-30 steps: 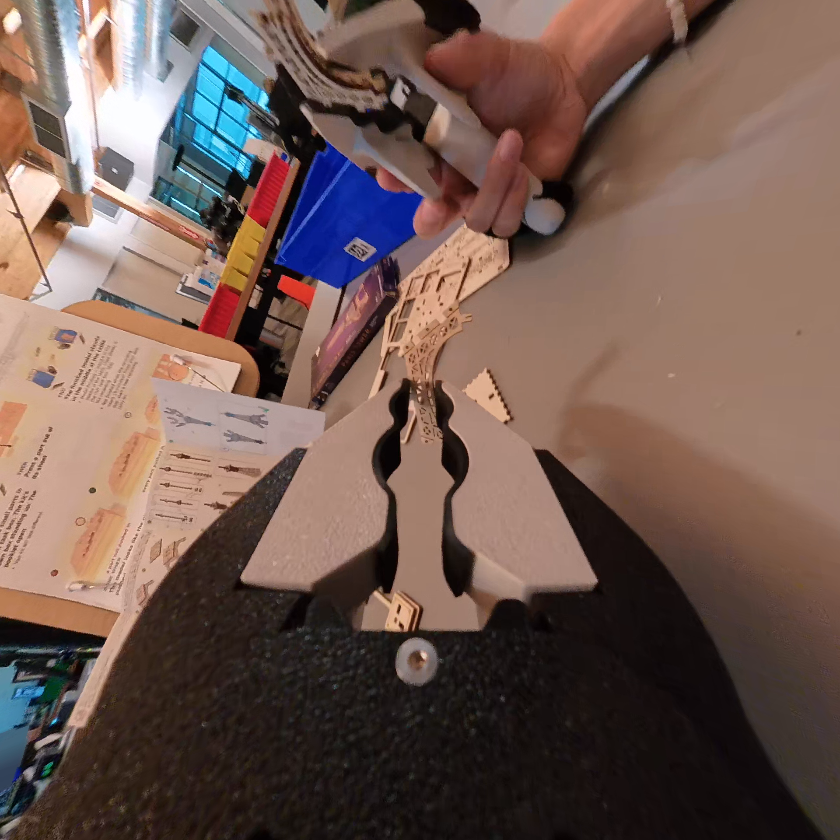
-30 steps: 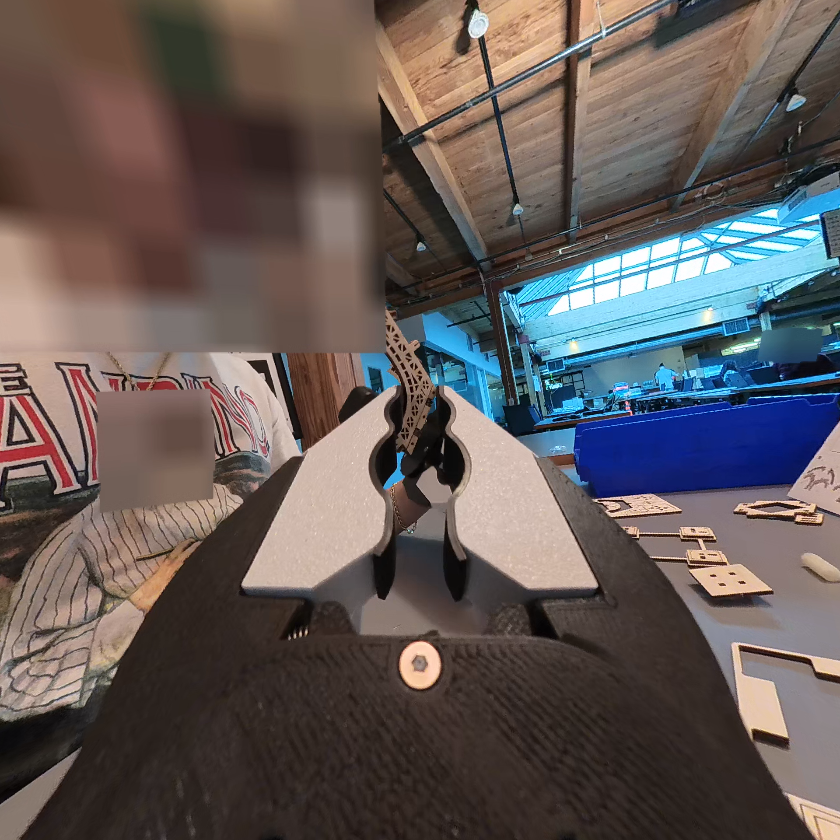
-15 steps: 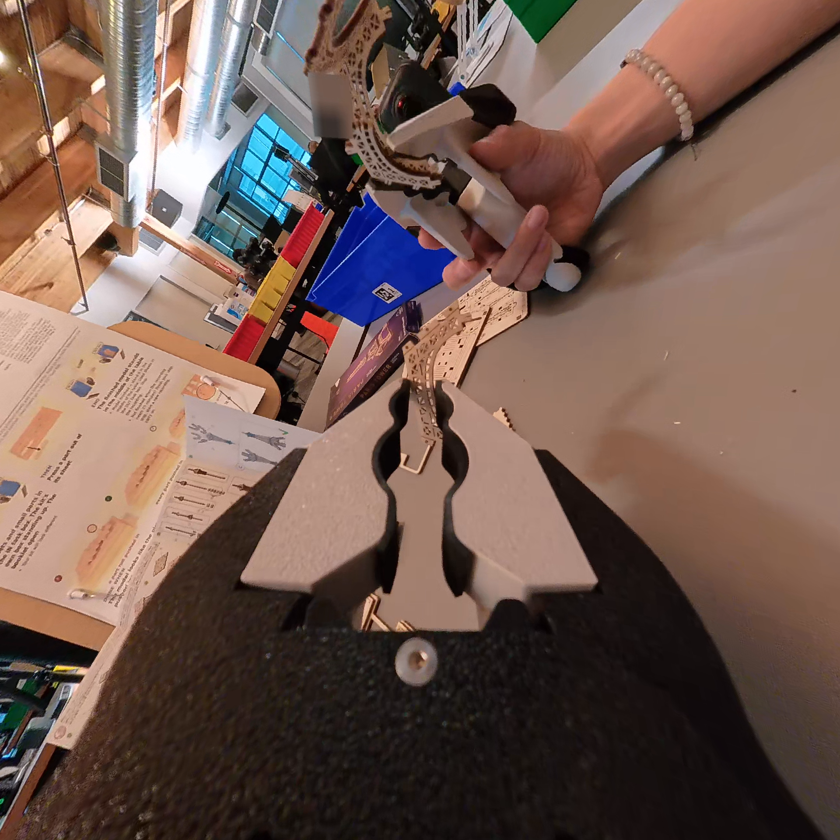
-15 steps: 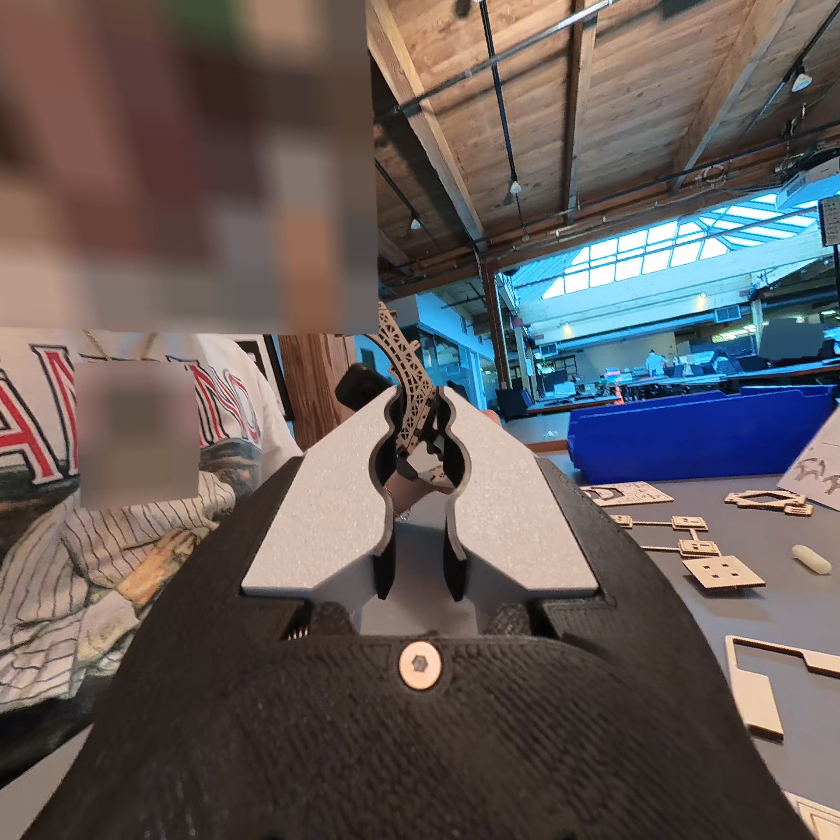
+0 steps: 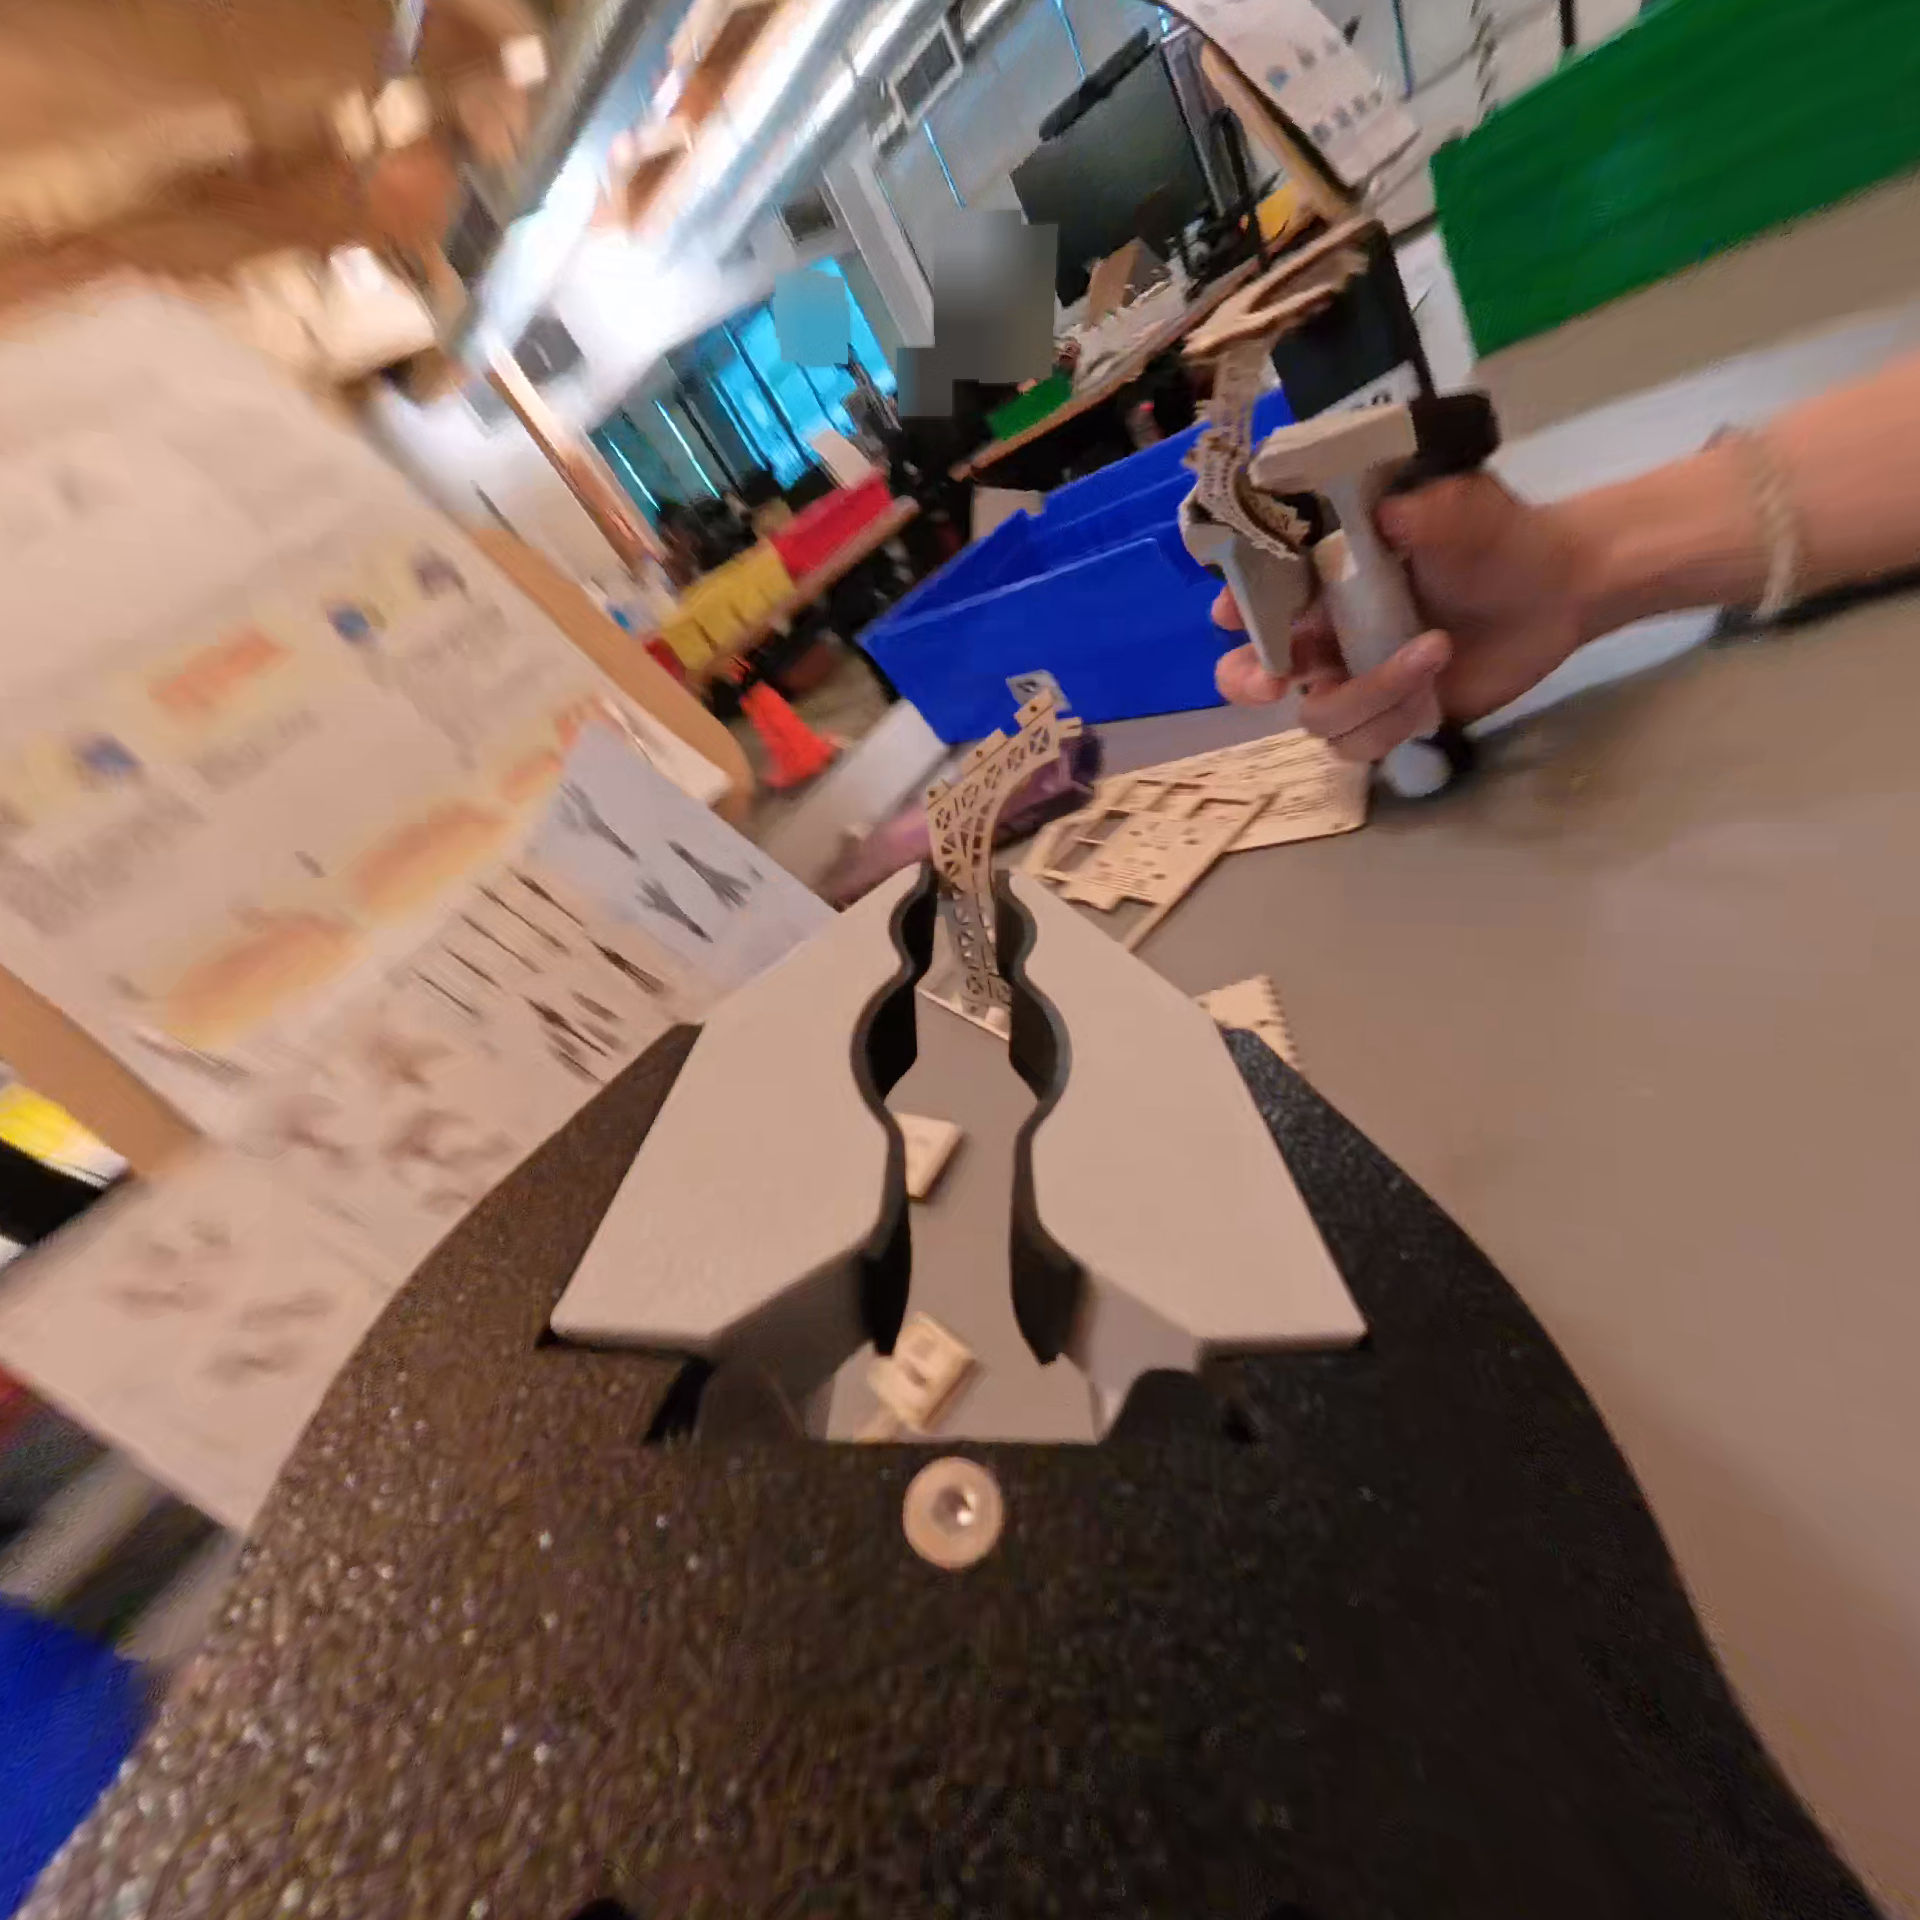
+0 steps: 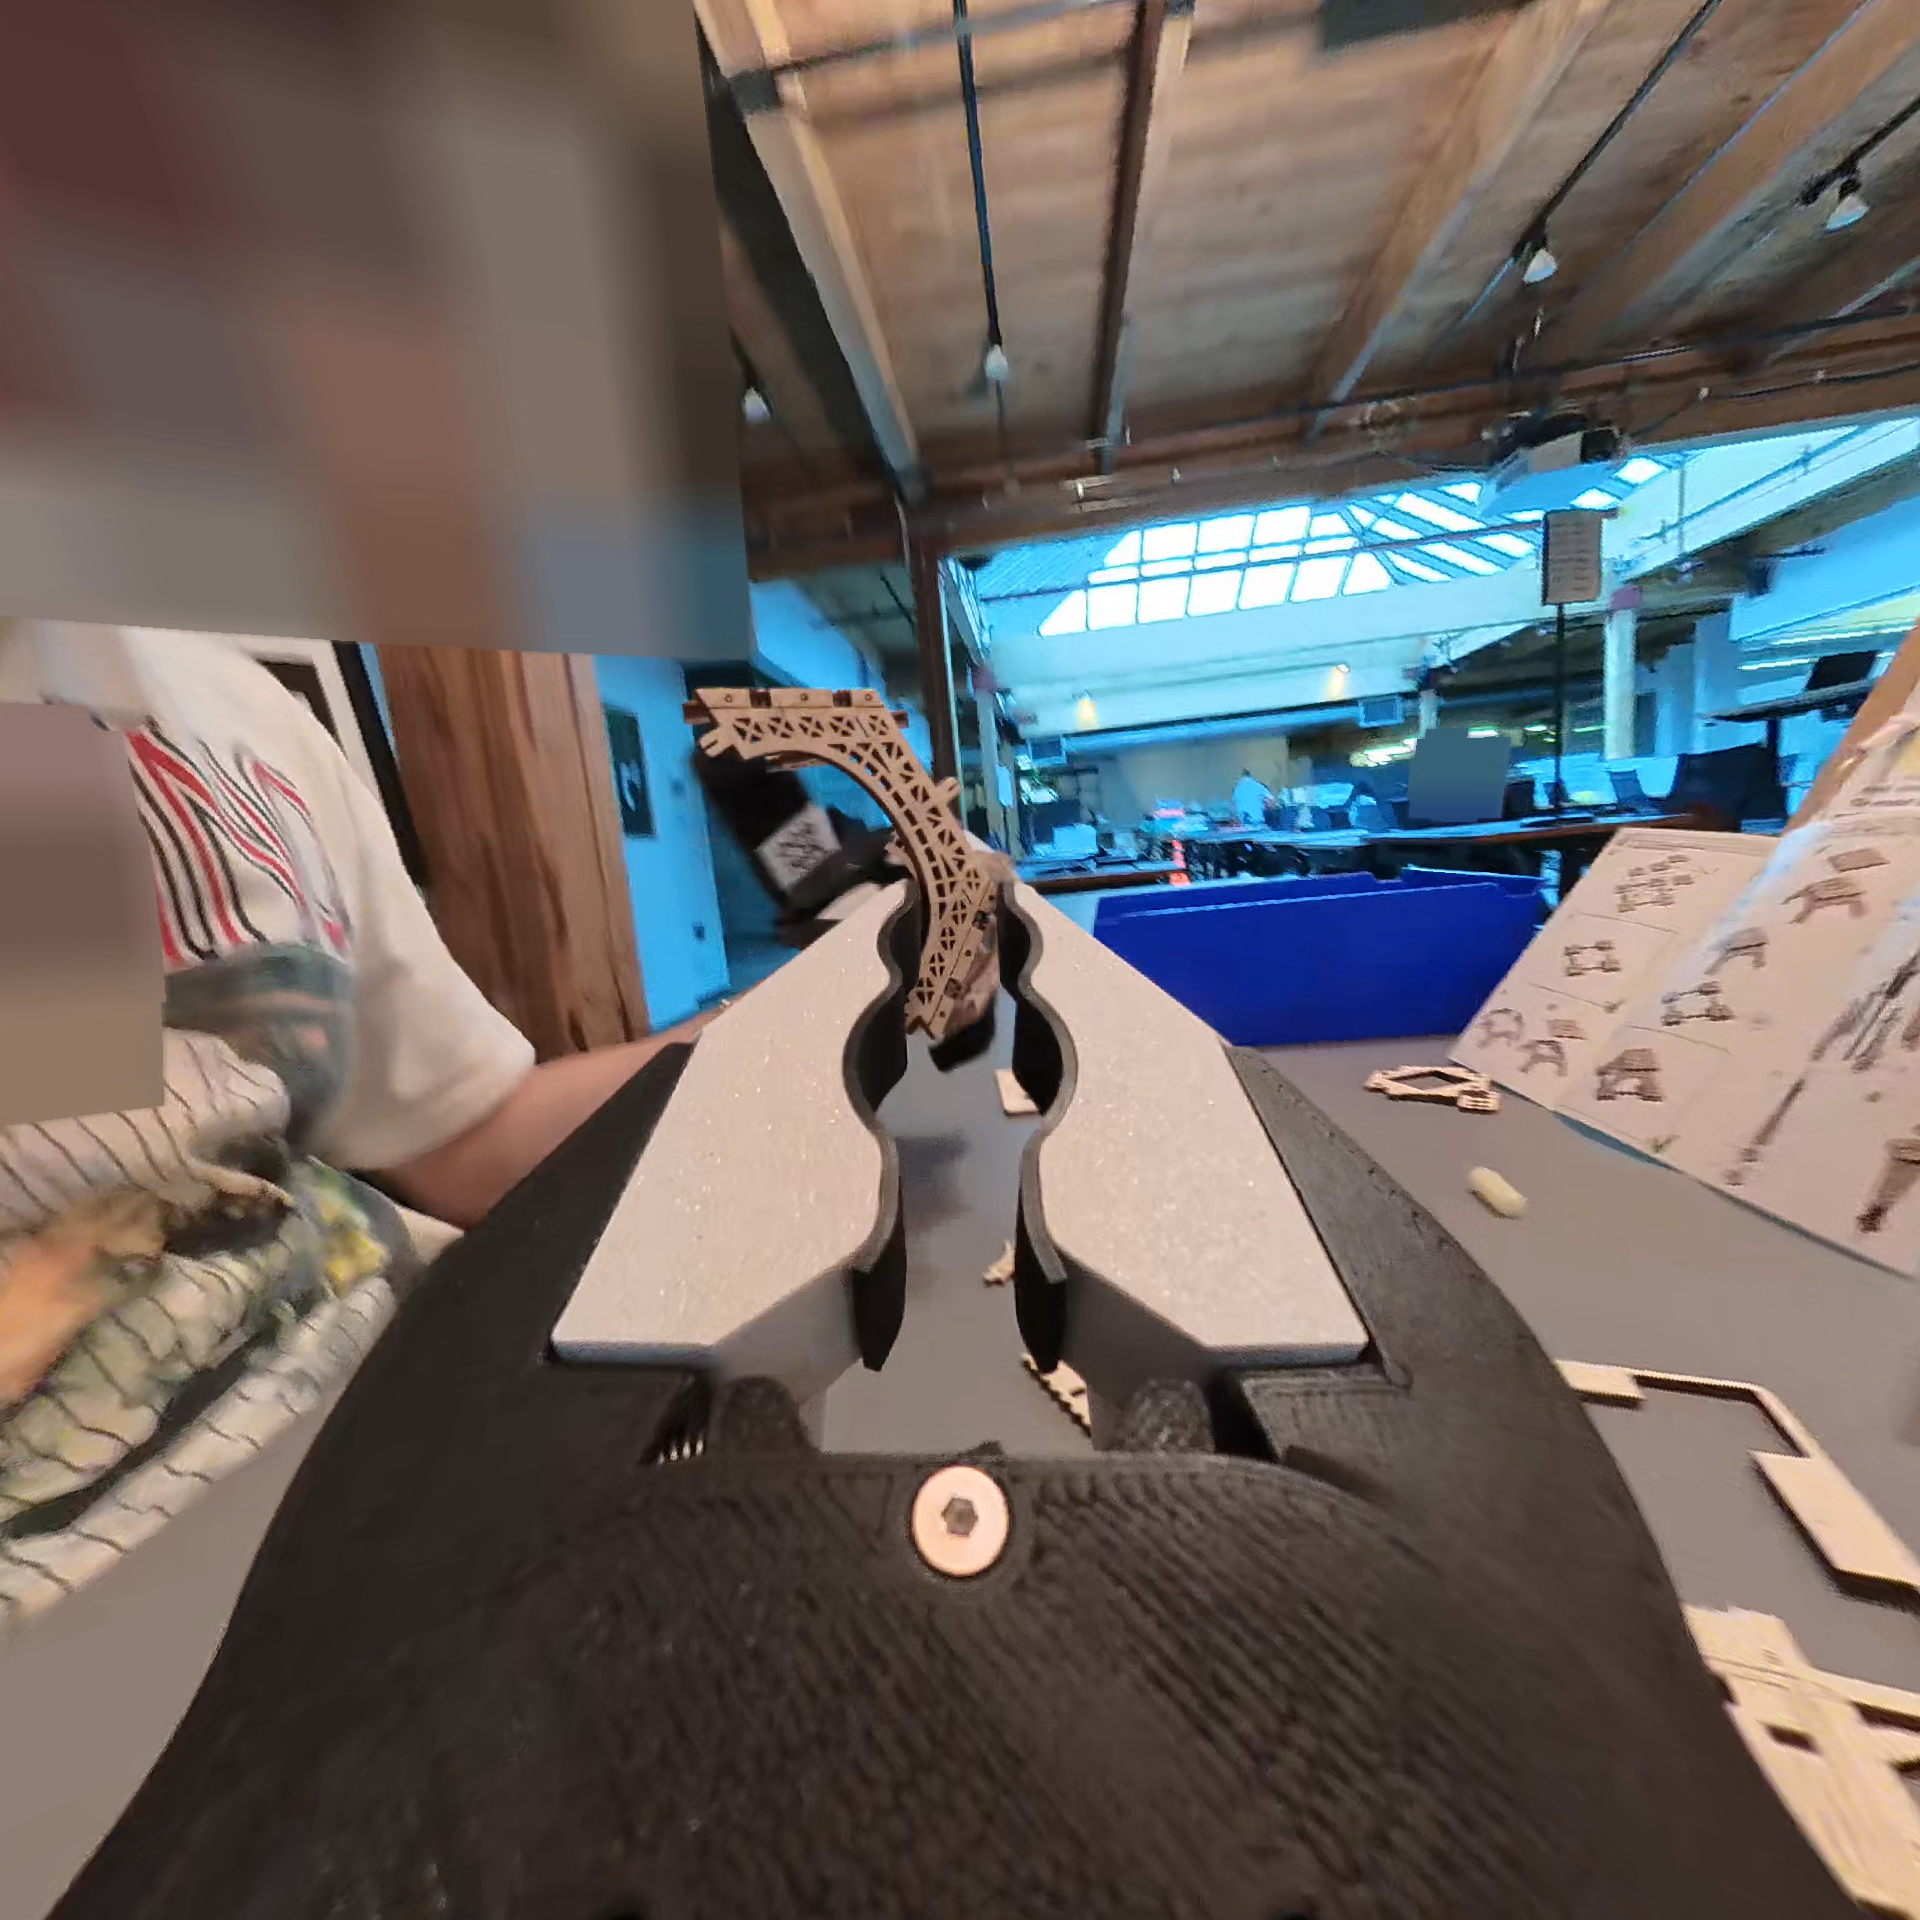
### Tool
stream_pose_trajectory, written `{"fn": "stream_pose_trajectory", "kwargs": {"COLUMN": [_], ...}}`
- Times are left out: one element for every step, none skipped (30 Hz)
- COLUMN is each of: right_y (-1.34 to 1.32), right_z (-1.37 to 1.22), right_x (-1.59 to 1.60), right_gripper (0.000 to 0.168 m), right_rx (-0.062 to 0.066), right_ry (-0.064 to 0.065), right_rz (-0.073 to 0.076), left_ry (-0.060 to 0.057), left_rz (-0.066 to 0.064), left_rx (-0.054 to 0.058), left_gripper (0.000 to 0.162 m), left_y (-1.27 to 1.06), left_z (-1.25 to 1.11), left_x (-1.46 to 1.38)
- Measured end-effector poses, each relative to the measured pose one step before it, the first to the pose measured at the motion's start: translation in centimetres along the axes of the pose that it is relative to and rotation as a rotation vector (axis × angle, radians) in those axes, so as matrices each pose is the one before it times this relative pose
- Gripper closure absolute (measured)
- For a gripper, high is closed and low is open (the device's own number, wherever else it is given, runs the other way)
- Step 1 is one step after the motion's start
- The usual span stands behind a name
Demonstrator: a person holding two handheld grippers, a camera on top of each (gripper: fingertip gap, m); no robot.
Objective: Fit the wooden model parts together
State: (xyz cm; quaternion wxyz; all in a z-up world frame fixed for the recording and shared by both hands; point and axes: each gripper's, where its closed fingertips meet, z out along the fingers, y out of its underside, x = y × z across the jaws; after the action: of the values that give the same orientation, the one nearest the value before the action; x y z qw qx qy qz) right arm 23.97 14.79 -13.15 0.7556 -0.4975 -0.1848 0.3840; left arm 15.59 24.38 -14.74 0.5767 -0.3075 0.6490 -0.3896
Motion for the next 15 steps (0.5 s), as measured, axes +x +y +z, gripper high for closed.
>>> {"fn": "stream_pose_trajectory", "kwargs": {"right_y": [-0.135,-0.135,-0.154,-0.165,-0.162,-0.119,-0.079,-0.048,-0.047,-0.044,-0.046,-0.077,-0.067,-0.055,-0.050], "right_z": [-0.077,-0.096,-0.127,-0.126,-0.110,-0.095,-0.058,-0.042,-0.025,-0.015,-0.035,-0.041,-0.044,-0.038,-0.030], "right_x": [0.117,0.090,0.018,0.093,0.137,0.020,-0.019,-0.001,-0.042,-0.091,-0.049,0.007,0.010,-0.027,-0.010], "right_gripper": [0.157,0.157,0.157,0.157,0.157,0.157,0.157,0.158,0.157,0.157,0.157,0.157,0.157,0.158,0.157], "right_rx": [0.0121,0.0099,0.0112,0.0122,0.0119,0.0088,0.0058,0.0039,0.0039,0.0051,0.0057,0.0060,0.0054,0.0054,0.0051], "right_ry": [0.0018,0.0015,-0.0034,0.0010,0.0053,-0.0014,-0.0038,-0.0023,-0.0041,-0.0079,-0.0056,-0.0018,-0.0012,-0.0039,-0.0040], "right_rz": [0.0133,0.0068,0.0062,0.0084,0.0068,0.0043,0.0040,0.0046,0.0050,0.0070,0.0078,0.0054,0.0043,0.0066,0.0084], "left_ry": [0.0399,0.0468,0.0403,0.0401,0.0560,0.0540,0.0327,0.0144,0.0081,0.0028,-0.0051,-0.0047,0.0100,0.0243,0.0331], "left_rz": [-0.1252,-0.1237,-0.1147,-0.1037,-0.0887,-0.0727,-0.0534,-0.0340,-0.0187,-0.0087,-0.0032,-0.0039,-0.0128,-0.0241,-0.0289], "left_rx": [-0.0098,0.0109,0.0307,0.0368,0.0373,0.0418,0.0486,0.0459,0.0315,0.0193,0.0205,0.0275,0.0366,0.0486,0.0643], "left_gripper": [0.154,0.154,0.154,0.154,0.154,0.154,0.154,0.154,0.154,0.154,0.155,0.155,0.155,0.154,0.154], "left_y": [0.474,0.075,-0.248,-0.382,-0.456,-0.597,-0.723,-0.671,-0.474,-0.330,-0.349,-0.426,-0.562,-0.785,-1.036], "left_z": [-0.237,-0.213,-0.194,-0.163,-0.149,-0.134,-0.131,-0.135,-0.142,-0.162,-0.184,-0.217,-0.250,-0.287,-0.337], "left_x": [-0.177,-0.032,-0.019,0.071,0.396,0.484,0.291,0.095,0.036,-0.036,-0.134,-0.141,0.039,0.219,0.359]}}
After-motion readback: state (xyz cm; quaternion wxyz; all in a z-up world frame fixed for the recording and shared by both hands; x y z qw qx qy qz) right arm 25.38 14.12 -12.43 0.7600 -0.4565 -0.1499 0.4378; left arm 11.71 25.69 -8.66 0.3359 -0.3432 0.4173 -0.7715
